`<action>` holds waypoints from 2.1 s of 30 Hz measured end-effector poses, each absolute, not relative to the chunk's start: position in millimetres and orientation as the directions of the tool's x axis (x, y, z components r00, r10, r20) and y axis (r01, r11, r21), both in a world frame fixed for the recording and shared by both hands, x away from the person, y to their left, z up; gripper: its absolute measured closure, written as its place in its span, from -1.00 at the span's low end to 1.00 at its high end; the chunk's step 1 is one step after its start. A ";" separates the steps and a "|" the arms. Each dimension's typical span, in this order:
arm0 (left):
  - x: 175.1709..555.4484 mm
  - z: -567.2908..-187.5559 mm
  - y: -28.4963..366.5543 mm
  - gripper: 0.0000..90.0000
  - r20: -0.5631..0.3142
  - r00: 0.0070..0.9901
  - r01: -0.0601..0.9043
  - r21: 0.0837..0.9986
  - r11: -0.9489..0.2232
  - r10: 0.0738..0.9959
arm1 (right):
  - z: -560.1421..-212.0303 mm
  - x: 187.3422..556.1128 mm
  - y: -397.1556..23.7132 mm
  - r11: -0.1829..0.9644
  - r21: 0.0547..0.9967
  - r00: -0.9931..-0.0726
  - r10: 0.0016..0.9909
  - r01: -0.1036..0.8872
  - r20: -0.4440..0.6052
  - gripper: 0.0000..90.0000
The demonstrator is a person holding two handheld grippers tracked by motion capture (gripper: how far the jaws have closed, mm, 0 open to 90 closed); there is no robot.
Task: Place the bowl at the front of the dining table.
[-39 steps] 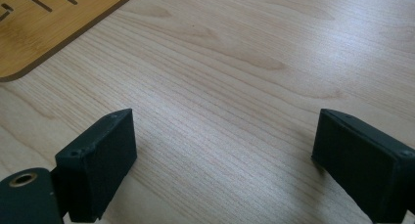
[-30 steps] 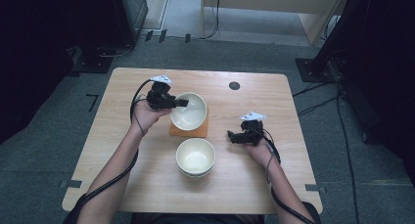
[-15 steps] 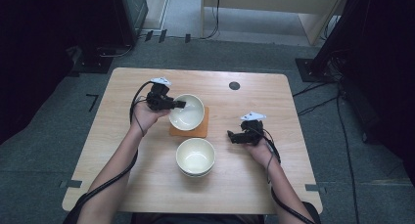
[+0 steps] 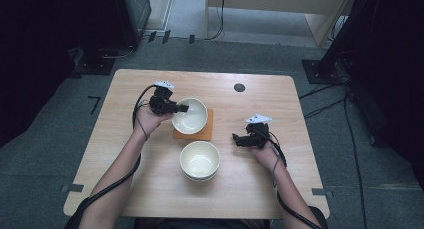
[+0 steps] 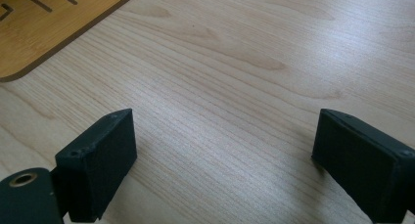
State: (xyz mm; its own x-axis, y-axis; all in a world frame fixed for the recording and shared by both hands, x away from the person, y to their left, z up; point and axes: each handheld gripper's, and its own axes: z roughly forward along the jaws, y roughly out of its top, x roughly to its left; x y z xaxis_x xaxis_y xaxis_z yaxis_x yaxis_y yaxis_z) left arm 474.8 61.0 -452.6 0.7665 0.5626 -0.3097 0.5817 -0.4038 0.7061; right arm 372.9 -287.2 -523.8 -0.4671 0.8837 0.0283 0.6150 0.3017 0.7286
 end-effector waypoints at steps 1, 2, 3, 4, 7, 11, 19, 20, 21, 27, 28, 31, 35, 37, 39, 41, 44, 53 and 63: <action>475.1 -453.7 60.9 0.81 -0.311 0.765 0.583 0.705 -0.403 0.564 | -523.8 372.9 -287.2 0.302 0.728 -0.467 0.884 0.615 0.028 -0.81; 475.2 -454.8 60.8 0.81 -0.316 0.762 0.588 0.703 -0.400 0.565 | -523.8 372.9 -287.2 0.302 0.728 -0.468 0.884 0.615 0.028 -0.81; 475.4 -455.8 60.7 0.81 -0.315 0.762 0.589 0.701 -0.402 0.566 | -523.8 372.9 -287.2 0.302 0.728 -0.467 0.884 0.615 0.029 -0.81; 475.6 -456.8 60.7 0.81 -0.315 0.761 0.591 0.698 -0.405 0.567 | -523.8 372.9 -287.2 0.302 0.728 -0.467 0.884 0.615 0.029 -0.81; 475.9 -459.8 60.3 0.80 -0.318 0.762 0.594 0.691 -0.412 0.565 | -523.8 372.8 -287.2 0.302 0.728 -0.467 0.884 0.615 0.028 -0.81; 476.7 -464.6 60.3 0.81 -0.324 0.755 0.605 0.680 -0.414 0.570 | -523.8 373.3 -286.9 0.304 0.728 -0.470 0.882 0.614 0.028 -0.81; 478.7 -473.3 60.1 0.80 -0.326 0.745 0.620 0.661 -0.423 0.583 | -523.8 373.3 -286.9 0.304 0.729 -0.470 0.882 0.613 0.027 -0.81; 478.7 -473.7 59.9 0.80 -0.326 0.744 0.621 0.660 -0.424 0.583 | -523.8 373.3 -286.9 0.304 0.729 -0.470 0.882 0.613 0.027 -0.81; 478.9 -474.3 59.6 0.80 -0.327 0.743 0.623 0.657 -0.425 0.584 | -523.8 373.4 -286.9 0.305 0.729 -0.470 0.882 0.613 0.027 -0.81; 479.7 -477.2 59.2 0.79 -0.325 0.735 0.631 0.650 -0.424 0.595 | -523.8 373.3 -286.9 0.304 0.728 -0.470 0.882 0.614 0.028 -0.81; 480.0 -477.8 59.5 0.79 -0.326 0.733 0.633 0.648 -0.424 0.597 | -523.8 373.3 -286.9 0.304 0.729 -0.470 0.882 0.613 0.027 -0.81; 480.8 -479.2 60.6 0.79 -0.330 0.728 0.640 0.642 -0.423 0.601 | -523.8 373.3 -286.9 0.304 0.729 -0.470 0.882 0.613 0.027 -0.81; 481.8 -480.3 61.9 0.79 -0.339 0.716 0.651 0.640 -0.408 0.610 | -523.8 373.3 -286.9 0.304 0.729 -0.470 0.882 0.613 0.027 -0.81; 482.0 -480.4 61.9 0.79 -0.340 0.709 0.655 0.642 -0.399 0.618 | -523.8 373.3 -286.9 0.304 0.728 -0.470 0.882 0.614 0.028 -0.81; 482.2 -480.6 62.1 0.79 -0.341 0.705 0.658 0.641 -0.395 0.622 | -523.8 373.3 -286.9 0.304 0.729 -0.470 0.882 0.613 0.027 -0.81; 482.2 -480.6 62.0 0.80 -0.334 0.704 0.657 0.640 -0.398 0.627 | -523.8 373.3 -286.9 0.304 0.729 -0.470 0.882 0.613 0.027 -0.81; 483.2 -481.6 62.6 0.80 -0.344 0.697 0.664 0.640 -0.386 0.629 | -523.8 373.3 -286.8 0.304 0.729 -0.470 0.882 0.613 0.027 -0.81; 485.2 -483.5 63.3 0.79 -0.364 0.678 0.680 0.640 -0.358 0.638 | -523.8 373.2 -286.8 0.304 0.729 -0.469 0.883 0.614 0.028 -0.81; 486.0 -483.6 65.0 0.77 -0.375 0.668 0.688 0.640 -0.342 0.642 | -523.8 373.3 -286.9 0.304 0.729 -0.470 0.882 0.614 0.027 -0.81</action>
State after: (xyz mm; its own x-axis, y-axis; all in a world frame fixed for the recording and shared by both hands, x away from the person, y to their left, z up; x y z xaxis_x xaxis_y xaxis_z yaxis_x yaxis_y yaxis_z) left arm 486.0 65.0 -483.6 0.6682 0.6425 -0.3751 0.6882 -0.3423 0.6397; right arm 373.3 -286.9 -523.8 -0.4698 0.8823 0.0274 0.6136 0.3041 0.7287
